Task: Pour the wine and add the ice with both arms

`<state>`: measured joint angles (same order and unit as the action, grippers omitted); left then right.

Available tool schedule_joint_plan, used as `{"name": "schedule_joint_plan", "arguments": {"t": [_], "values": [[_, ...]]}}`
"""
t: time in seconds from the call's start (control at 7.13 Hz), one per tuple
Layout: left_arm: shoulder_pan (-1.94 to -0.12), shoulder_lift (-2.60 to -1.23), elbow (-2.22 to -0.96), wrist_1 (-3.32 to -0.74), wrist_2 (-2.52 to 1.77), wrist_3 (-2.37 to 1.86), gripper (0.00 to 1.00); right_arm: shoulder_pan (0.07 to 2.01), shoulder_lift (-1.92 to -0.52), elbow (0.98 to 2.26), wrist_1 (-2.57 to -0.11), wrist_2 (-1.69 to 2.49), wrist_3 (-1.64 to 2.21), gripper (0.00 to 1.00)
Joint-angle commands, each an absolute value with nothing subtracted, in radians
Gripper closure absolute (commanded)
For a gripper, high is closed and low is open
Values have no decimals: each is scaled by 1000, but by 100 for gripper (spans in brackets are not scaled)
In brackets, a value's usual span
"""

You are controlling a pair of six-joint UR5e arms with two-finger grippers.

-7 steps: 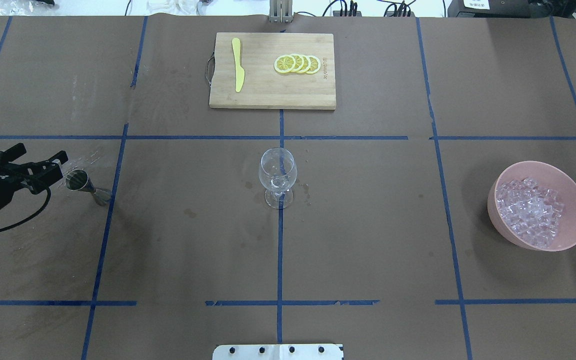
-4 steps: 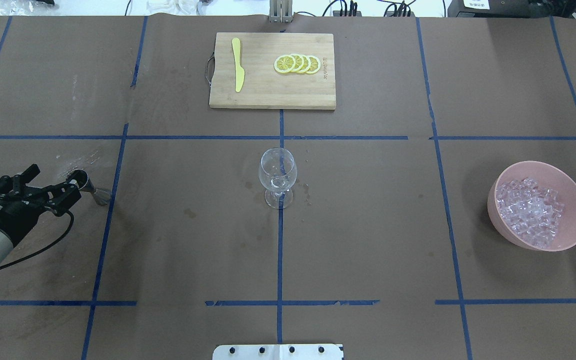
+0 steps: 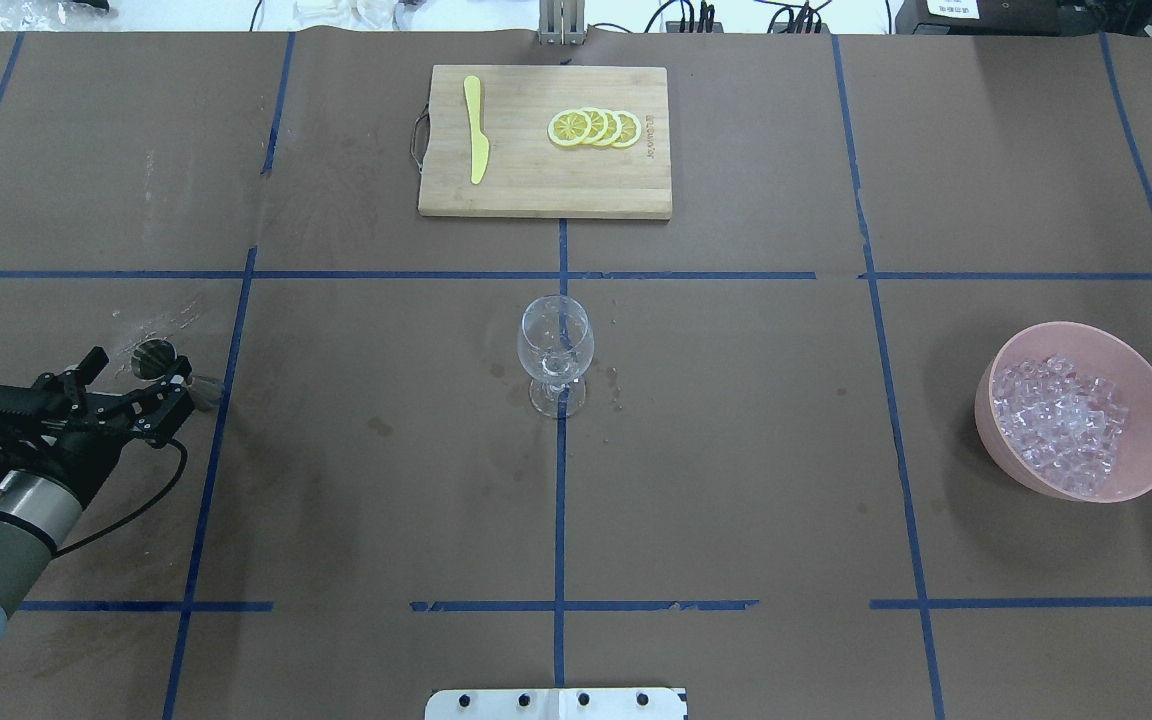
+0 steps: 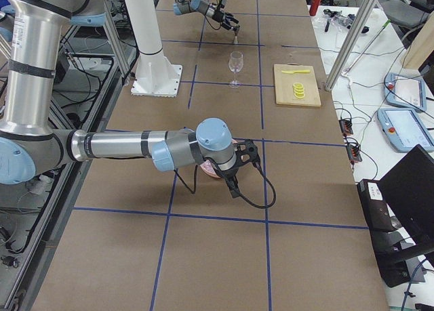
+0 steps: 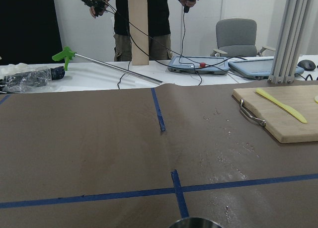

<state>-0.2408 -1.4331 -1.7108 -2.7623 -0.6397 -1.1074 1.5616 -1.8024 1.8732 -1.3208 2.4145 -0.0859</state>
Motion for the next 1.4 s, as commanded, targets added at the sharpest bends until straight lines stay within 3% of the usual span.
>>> {"name": "schedule_joint_plan", "arguments": {"t": [0.0, 0.28, 0.56, 1.26], "values": [[-224, -1489, -1643, -2761, -612, -1111, 6, 1562, -1802, 1873, -1321, 2414, -86, 0], [-221, -1534, -1591, -2763, -612, -1111, 15, 1562, -1802, 1871, -1321, 2413, -86, 0], [-221, -1532, -1588, -2764, -612, -1121, 40, 1562, -1801, 1871, -1321, 2413, -86, 0], [-222, -1516, -1586, -2781, -612, -1157, 41, 1562, -1801, 1873, -1321, 2413, -86, 0]]}}
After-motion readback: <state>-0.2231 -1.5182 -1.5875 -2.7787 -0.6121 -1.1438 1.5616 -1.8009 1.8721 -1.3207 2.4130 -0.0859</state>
